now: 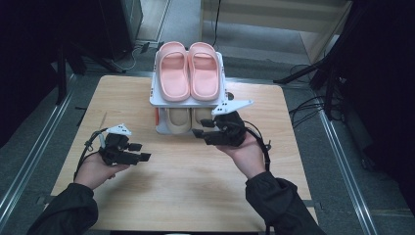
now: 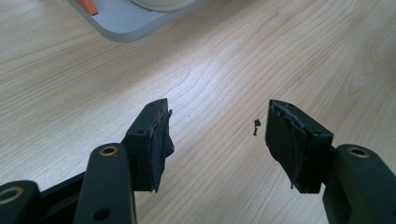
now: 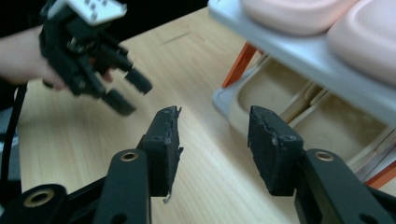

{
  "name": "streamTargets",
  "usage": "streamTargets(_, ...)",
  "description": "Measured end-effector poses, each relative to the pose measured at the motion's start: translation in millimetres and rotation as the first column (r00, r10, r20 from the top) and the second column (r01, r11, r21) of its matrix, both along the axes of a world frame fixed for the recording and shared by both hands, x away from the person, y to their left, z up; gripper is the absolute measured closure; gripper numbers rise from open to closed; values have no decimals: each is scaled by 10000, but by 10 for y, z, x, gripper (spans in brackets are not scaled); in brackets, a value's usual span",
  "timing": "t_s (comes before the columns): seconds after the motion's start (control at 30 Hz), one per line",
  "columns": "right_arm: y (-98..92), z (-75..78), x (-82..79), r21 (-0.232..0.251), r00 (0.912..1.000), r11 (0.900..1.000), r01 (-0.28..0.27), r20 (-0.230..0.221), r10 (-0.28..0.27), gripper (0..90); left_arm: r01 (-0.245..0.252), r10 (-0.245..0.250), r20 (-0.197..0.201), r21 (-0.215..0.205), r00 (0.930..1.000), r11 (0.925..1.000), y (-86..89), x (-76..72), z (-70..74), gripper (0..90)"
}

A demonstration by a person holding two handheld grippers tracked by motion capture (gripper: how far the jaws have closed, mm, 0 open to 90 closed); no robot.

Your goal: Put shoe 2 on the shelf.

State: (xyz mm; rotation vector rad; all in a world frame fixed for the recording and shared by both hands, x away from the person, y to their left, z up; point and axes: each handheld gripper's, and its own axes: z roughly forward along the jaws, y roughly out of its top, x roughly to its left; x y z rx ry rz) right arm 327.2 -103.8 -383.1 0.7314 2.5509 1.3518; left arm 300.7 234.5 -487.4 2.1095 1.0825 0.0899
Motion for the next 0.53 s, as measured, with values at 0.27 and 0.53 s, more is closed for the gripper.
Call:
streamTargets(0.27,-57,-259,-194,-45,9980,9981,-617,107,617,495,156,-160,-121,-269,9998,9995,-71,-3,18,355)
streamTargets(0.53,-57,-537,-256,304,9974,9971,-697,-142,702,390,222,-220,50,-530,9997,9983,-139,-8,15,272)
